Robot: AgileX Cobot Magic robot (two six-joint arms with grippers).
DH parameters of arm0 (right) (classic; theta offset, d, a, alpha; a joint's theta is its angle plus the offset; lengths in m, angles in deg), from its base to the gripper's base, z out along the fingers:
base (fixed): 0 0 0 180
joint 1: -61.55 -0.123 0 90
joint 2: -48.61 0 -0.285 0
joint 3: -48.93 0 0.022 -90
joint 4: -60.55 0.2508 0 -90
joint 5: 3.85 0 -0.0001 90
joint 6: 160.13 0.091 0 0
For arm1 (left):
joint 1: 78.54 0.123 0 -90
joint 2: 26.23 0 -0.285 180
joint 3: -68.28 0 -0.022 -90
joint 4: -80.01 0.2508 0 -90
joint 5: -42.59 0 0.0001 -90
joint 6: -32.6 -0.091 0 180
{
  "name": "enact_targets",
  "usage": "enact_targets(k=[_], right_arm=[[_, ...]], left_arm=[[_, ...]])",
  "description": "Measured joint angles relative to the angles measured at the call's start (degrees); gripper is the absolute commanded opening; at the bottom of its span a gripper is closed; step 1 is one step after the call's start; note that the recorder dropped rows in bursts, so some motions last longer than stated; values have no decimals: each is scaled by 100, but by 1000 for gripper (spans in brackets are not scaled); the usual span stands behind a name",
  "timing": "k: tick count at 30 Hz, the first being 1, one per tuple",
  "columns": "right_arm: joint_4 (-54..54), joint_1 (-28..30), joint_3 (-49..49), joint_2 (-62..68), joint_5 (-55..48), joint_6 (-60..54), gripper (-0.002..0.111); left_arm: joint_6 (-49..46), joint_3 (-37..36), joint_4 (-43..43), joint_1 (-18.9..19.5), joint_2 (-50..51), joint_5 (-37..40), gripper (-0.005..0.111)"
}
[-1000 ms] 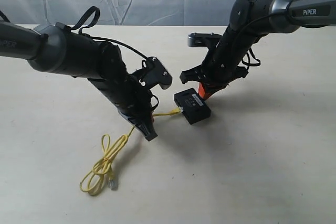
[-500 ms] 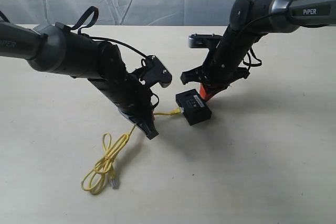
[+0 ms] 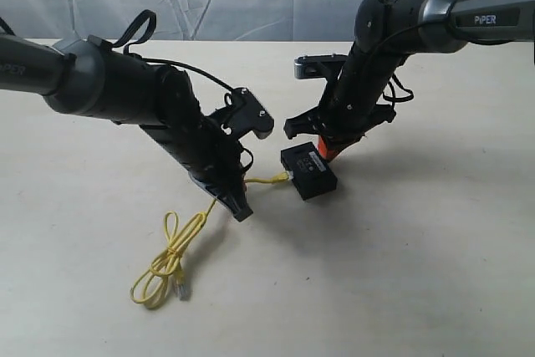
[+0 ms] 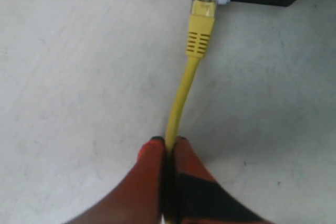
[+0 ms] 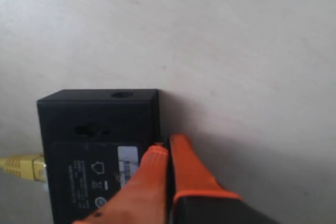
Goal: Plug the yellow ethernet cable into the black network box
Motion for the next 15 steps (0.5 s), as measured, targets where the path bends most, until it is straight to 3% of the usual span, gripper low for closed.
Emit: enact_targets(k=[9, 15], right_arm=[[-289, -33, 0, -41, 4, 301, -1], [8, -11, 0, -54, -53, -98, -1]], left_arm=[[0, 0, -101, 0, 0, -105, 0], [0, 0, -77, 0, 0, -23, 0]])
